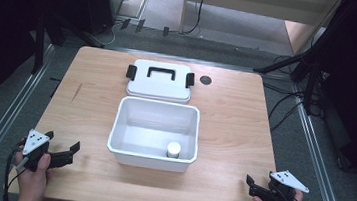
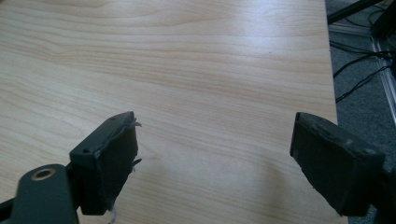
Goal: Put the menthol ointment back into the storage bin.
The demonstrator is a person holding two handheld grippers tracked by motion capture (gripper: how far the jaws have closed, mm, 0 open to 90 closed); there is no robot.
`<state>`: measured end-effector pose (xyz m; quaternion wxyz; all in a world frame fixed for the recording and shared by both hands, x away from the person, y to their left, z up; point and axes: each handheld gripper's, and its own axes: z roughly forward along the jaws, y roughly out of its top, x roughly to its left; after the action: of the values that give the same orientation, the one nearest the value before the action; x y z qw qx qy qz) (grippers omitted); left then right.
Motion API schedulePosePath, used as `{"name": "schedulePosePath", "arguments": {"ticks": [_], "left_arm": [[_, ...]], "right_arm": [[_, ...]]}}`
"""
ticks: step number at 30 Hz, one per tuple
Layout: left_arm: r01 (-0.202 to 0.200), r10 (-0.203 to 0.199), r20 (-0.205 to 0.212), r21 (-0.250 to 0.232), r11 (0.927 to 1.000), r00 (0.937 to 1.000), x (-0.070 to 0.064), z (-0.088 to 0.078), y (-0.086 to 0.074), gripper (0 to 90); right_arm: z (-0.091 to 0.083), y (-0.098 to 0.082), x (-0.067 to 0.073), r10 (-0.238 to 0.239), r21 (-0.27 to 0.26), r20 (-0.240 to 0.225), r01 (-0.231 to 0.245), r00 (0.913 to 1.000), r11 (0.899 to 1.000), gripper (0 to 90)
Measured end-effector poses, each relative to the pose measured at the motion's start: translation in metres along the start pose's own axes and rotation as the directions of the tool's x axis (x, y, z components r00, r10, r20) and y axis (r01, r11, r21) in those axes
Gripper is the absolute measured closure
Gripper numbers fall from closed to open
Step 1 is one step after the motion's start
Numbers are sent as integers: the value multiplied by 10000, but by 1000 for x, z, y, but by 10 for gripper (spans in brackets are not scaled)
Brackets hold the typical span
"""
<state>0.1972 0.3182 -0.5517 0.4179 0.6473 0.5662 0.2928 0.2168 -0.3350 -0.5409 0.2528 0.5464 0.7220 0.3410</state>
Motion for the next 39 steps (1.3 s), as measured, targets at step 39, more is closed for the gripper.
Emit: {"name": "schedulePosePath", "arguments": {"ticks": [39], "left_arm": [[-4, 5, -123, 91, 10000, 9999, 0, 5, 3, 6]], "right_arm": [[-2, -9, -12, 1779, -909, 239, -1750, 9838, 9804, 139]]}}
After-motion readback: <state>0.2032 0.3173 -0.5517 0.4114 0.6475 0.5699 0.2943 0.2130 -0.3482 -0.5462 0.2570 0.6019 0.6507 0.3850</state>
